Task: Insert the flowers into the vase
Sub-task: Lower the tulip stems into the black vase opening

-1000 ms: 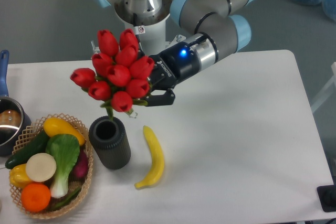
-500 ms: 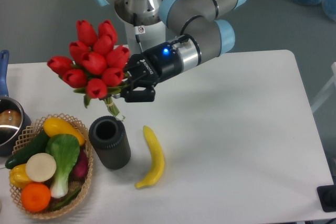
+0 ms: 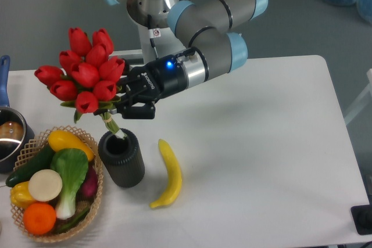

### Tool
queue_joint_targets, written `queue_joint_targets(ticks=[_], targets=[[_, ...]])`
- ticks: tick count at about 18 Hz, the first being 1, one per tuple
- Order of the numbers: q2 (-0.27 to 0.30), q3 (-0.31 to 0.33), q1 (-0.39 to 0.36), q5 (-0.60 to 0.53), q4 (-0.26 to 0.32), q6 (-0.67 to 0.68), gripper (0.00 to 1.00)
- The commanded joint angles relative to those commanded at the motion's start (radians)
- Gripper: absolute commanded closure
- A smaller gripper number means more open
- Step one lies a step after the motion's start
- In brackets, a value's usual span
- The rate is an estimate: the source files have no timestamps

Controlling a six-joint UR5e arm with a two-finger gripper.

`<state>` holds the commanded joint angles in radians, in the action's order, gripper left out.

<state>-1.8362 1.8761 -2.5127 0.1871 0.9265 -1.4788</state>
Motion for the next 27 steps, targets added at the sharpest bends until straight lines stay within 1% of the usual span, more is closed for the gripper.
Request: queue_joint_targets(ticks=[3, 5, 7, 8, 14, 21, 25, 27], targets=[[-0.005, 0.000, 0.002, 0.002, -0.002, -0.005, 0.67], [-0.023, 0.002, 0.003, 0.003, -0.002, -0.052, 0.67], [-0.023, 0.021, 0.003, 0.005, -0.002, -0.075, 0.67], [-0.021, 0.031, 0.002, 0.005, -0.002, -0.075, 0.67], [-0.018, 0.034, 0.002, 0.005, 0.000, -0.069, 0.67], [-0.020, 0.060, 0.003, -0.005, 0.002, -0.071, 0.66], [-0.025, 0.072, 0.003, -0.005, 0.000, -0.075, 0.66], [-0.038, 0.072, 0.003, -0.003, 0.000, -0.078, 0.66]])
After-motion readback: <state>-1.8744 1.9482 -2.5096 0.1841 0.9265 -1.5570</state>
